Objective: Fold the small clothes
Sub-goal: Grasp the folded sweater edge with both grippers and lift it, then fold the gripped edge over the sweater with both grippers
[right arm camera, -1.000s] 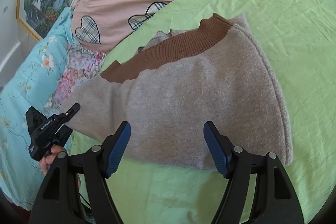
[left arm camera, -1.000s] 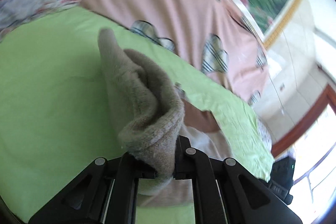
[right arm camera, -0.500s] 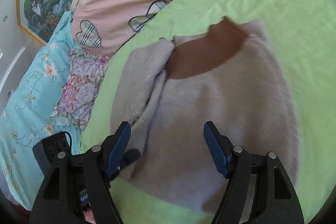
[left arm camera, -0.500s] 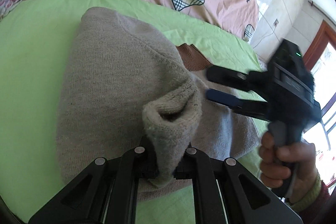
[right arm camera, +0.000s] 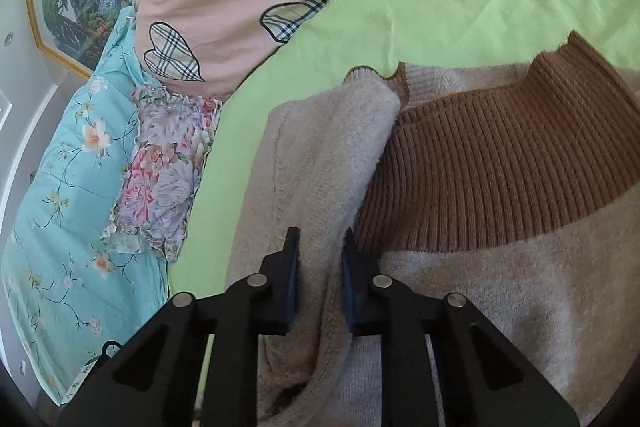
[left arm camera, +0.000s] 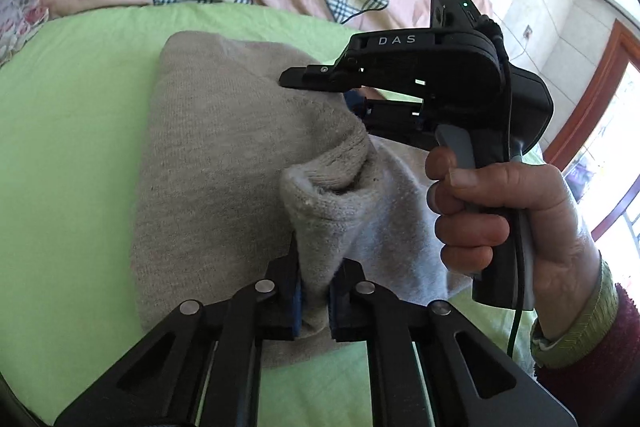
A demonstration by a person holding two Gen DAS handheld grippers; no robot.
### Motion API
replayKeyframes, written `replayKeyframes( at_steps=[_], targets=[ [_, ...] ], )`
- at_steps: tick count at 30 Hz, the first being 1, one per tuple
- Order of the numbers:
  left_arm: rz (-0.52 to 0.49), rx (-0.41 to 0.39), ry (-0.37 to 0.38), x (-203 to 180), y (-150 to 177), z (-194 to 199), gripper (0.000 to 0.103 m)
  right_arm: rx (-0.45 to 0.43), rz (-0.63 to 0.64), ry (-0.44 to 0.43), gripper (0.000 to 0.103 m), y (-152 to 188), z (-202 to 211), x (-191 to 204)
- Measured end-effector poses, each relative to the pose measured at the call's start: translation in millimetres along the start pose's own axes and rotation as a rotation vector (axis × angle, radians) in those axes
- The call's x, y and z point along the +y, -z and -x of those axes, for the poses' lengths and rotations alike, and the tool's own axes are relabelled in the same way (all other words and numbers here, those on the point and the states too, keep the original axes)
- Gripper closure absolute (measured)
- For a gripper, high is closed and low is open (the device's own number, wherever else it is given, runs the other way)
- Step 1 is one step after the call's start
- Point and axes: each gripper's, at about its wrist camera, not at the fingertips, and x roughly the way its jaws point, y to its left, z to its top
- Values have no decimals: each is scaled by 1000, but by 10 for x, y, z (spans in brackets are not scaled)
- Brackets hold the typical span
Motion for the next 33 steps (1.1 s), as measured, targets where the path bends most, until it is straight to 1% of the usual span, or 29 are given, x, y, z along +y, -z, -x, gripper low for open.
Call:
replayKeyframes(
  at_steps=[3, 5, 6, 8, 10, 12, 14, 16, 17, 18, 20, 22, 25, 28, 29, 30, 33],
  targets=[
    [-54, -36, 22, -209, -58, 114, 96, -31, 47, -2, 86, -62, 213, 107],
    [-71, -65, 62, -365, -104, 183, 96, -54, 72, 4, 86, -101, 397, 150],
    [-76, -77, 100, -466, -143, 196, 96, -72, 92, 17, 86, -118, 522, 169],
    [-78, -68, 146, -587, -173, 155, 96, -115, 130, 64, 86, -122, 775, 156],
    [-79, -44, 199, -714, -197, 17, 96, -142, 130, 96, 86, -109, 969, 62],
    [-91, -18, 229, -833, -153, -136, 96, -157, 93, 134, 87, -77, 1154, -169],
    [-90, 34, 249, -958, -103, -337, 96, -149, 47, 174, 87, -28, 1234, -418],
    [-95, 79, 255, -1061, -25, -516, 96, -130, 20, 223, 87, 37, 1250, -631],
    [-97, 88, 253, -1083, 2, -552, 96, -118, 10, 246, 87, 68, 1237, -723],
    [-98, 100, 248, -1101, 27, -599, 96, -107, 0, 258, 87, 99, 1220, -803],
    [-96, 109, 237, -1122, 60, -642, 96, -99, -16, 256, 87, 135, 1192, -905],
    [-89, 100, 235, -1126, 48, -629, 96, -103, -9, 252, 87, 118, 1190, -888],
    [-81, 85, 242, -1147, 51, -572, 96, -119, 43, 261, 87, 61, 1210, -774],
    [-78, 78, 246, -1181, 22, -611, 96, -131, 73, 266, 87, 9, 1216, -727],
    [-79, 83, 244, -1189, 13, -648, 96, -130, 73, 269, 87, -2, 1212, -741],
    [-83, 93, 242, -1204, 101, -621, 96, -125, 73, 282, 87, -2, 1198, -771],
    [-77, 131, 234, -1209, 190, -718, 96, -110, 62, 312, 87, 53, 1142, -884]
  ],
)
